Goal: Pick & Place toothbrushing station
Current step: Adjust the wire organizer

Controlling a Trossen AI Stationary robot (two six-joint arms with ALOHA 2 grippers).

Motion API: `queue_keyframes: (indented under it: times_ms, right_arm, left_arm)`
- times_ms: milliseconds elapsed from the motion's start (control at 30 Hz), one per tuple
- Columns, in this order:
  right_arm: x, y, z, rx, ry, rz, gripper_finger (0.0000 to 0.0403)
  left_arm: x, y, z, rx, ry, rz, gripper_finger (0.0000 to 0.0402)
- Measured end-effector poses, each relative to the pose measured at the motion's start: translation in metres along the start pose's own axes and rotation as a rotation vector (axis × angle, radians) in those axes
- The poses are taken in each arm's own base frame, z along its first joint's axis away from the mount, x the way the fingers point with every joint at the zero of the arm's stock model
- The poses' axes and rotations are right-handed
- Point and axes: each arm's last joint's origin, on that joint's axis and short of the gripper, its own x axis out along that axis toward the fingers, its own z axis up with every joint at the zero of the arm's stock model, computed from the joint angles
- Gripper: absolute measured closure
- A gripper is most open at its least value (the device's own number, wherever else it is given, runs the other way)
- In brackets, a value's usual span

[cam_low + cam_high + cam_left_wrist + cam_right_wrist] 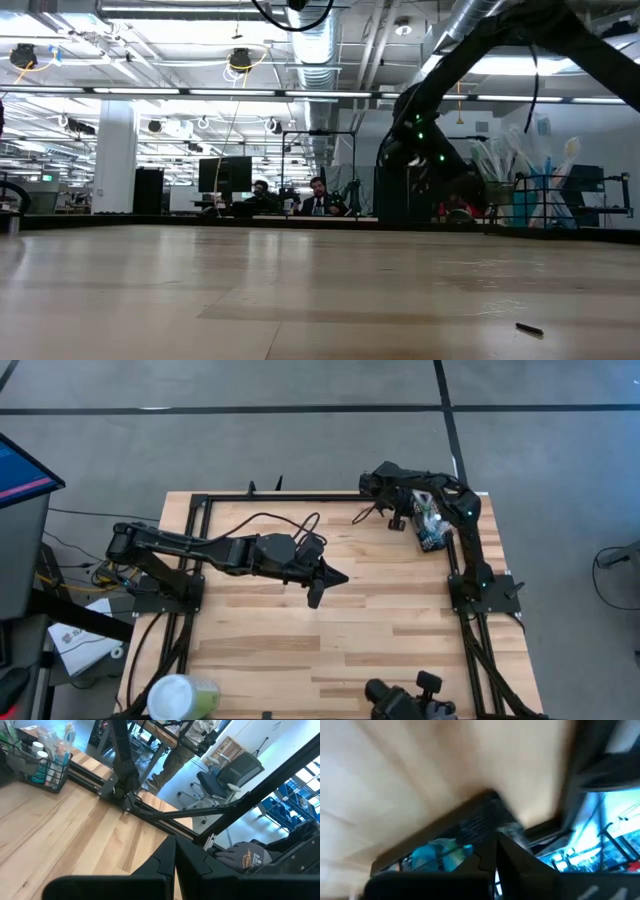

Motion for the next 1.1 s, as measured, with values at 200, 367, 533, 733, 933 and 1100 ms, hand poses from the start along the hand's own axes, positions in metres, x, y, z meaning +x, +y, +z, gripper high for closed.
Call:
queue_keyframes:
  times_ms: [200,367,533,733,933,1100]
  right_arm:
    - [0.006,0.010,0.012,-0.016,0.008,-0.013,0.0403]
    - [0.007,0.009,0.012,-0.015,0.000,-0.013,0.0403]
    - [0.012,-0.001,0.010,0.012,0.001,0.001,0.0403]
    - [0.016,-0.007,0.008,0.032,0.013,-0.005,0.0403]
    - [0.016,-0.009,0.007,0.043,0.034,-0.069,0.0403]
    - [0.017,-0.010,0.006,0.066,0.040,-0.065,0.0403]
  left_arm:
    - [0.000,0.000,0.000,0.000,0.005,-0.007,0.0401]
    - [0.000,-0.001,0.000,0.000,0.013,-0.018,0.0401]
    - [0.000,-0.001,-0.001,0.000,0.015,-0.020,0.0401]
    - [0.000,-0.001,-0.001,0.002,0.017,-0.024,0.0401]
    - [0.000,-0.001,-0.001,0.007,0.019,-0.026,0.0401]
    - [0.000,-0.001,-0.001,0.008,0.019,-0.026,0.0401]
